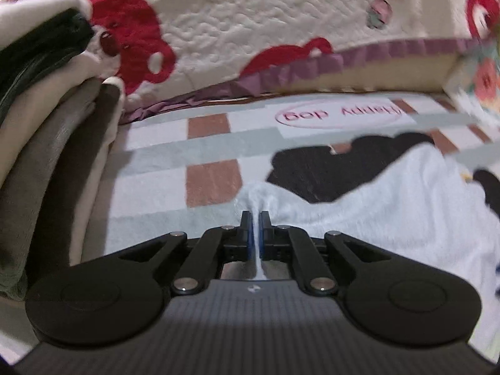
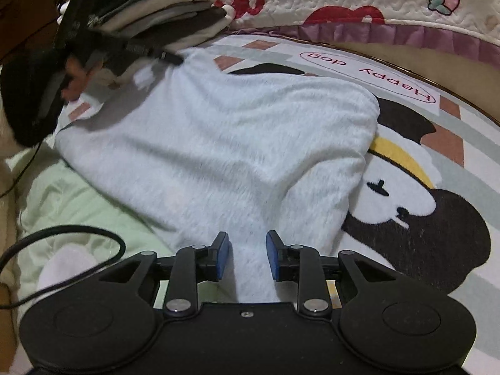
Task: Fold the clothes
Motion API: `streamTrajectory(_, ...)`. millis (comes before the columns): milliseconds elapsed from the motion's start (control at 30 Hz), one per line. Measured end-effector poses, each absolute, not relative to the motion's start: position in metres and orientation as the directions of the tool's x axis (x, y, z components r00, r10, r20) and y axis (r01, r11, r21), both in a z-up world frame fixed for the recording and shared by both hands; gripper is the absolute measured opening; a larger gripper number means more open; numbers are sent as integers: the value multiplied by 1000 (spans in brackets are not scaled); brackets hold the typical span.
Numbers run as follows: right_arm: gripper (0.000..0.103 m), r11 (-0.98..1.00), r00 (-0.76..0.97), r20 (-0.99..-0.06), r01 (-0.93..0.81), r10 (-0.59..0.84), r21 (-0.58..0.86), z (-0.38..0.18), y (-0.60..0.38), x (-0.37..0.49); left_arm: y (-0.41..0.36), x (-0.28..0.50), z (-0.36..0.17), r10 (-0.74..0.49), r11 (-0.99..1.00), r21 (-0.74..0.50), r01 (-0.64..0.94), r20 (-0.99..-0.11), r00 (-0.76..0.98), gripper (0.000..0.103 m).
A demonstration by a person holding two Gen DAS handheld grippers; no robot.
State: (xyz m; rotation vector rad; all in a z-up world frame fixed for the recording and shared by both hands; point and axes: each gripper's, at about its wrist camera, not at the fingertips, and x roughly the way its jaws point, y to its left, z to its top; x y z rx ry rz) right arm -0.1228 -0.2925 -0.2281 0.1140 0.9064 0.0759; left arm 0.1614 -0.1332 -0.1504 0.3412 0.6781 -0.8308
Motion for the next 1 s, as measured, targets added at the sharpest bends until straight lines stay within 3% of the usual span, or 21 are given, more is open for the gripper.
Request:
streamTrajectory(267,32,993,544,-830,-63,119,101,-214,-284,-114,-120,191,-167,-550,689,-30,724,-672,496,1)
streamTrajectory(467,35,967,637,-738,-49,223,249,-200,-282,-74,-118,193,-167,-570,676,-61,735,-676,468,1)
streamTrajectory(600,37,924,592,-717,-145,368,355,-216,-235,-47,-115,198,-174,-572,688,-108,718,-689,444,1)
streamTrajectory(733,37,851,517,-676,-285,524,442,-224,-184,-32,-108,201,-173,-510,742,-57,668,-695,507,2)
streamTrajectory(767,38,828,497,-662,-336,561,450,-221,-174,-33,-104,202,-171,-481,765,-34,643,-695,535,5)
streamTrajectory(833,35,818,510,-639,-370,575,440,-208,-179,-35,-88,202,-165,-532,762,-129,634,-683,501,15)
streamTrajectory(933,47,881,638,-623,-208,452,426,-191,-244,-39,-67,204,-158,-647,699,-316,642,-663,378,54)
streamTrajectory(967,54,894,675,-617,-152,406,422,-185,-265,-40,-67,203,-159,-670,668,-359,652,-670,319,57)
streamTrajectory(1000,55,903,708,-610,-94,357,419,-179,-287,-41,-69,202,-162,-679,648,-382,659,-681,272,58)
